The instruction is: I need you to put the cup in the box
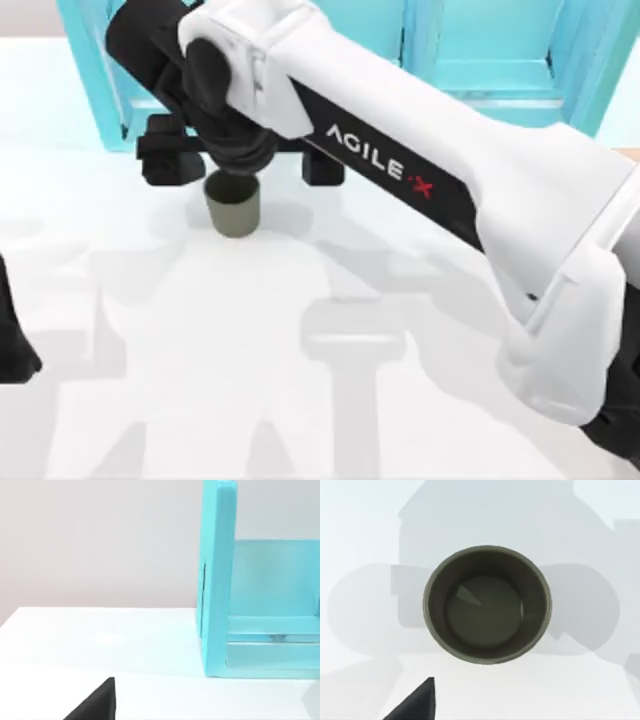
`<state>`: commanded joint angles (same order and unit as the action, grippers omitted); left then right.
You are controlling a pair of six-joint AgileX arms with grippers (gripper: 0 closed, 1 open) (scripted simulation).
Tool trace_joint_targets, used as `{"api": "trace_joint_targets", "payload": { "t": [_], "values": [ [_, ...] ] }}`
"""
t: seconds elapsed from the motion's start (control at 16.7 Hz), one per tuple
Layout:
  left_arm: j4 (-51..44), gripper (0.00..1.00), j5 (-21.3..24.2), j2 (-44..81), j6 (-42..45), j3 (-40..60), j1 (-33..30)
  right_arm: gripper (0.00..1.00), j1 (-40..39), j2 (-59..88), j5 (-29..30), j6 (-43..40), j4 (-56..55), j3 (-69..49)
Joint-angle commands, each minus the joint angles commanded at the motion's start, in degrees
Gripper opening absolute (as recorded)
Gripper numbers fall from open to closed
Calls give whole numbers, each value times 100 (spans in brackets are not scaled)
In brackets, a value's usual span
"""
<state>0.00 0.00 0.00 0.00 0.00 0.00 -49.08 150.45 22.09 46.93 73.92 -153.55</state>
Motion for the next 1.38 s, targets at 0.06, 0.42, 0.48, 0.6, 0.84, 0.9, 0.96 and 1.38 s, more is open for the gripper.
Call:
{"api": "trace_joint_targets", "payload": {
  "t": [0.06,0.42,0.48,0.6,0.84,0.9,0.96,1.38],
  "values": [
    [0,100,0,0,0,0,0,100,0,0,0,0,0,0],
    [0,100,0,0,0,0,0,100,42,102,-12,-42,-98,-25],
    [0,100,0,0,0,0,0,100,79,239,-23,-80,-209,-66],
    [0,100,0,0,0,0,0,100,179,582,-51,-180,-483,-164],
    [0,100,0,0,0,0,0,100,374,1172,-108,-374,-1001,-303],
    [0,100,0,0,0,0,0,100,381,1192,-111,-382,-1021,-308],
    [0,100,0,0,0,0,0,100,381,1192,-111,-382,-1021,-308],
    [0,100,0,0,0,0,0,62,381,1192,-111,-382,-1021,-308]
  ]
}}
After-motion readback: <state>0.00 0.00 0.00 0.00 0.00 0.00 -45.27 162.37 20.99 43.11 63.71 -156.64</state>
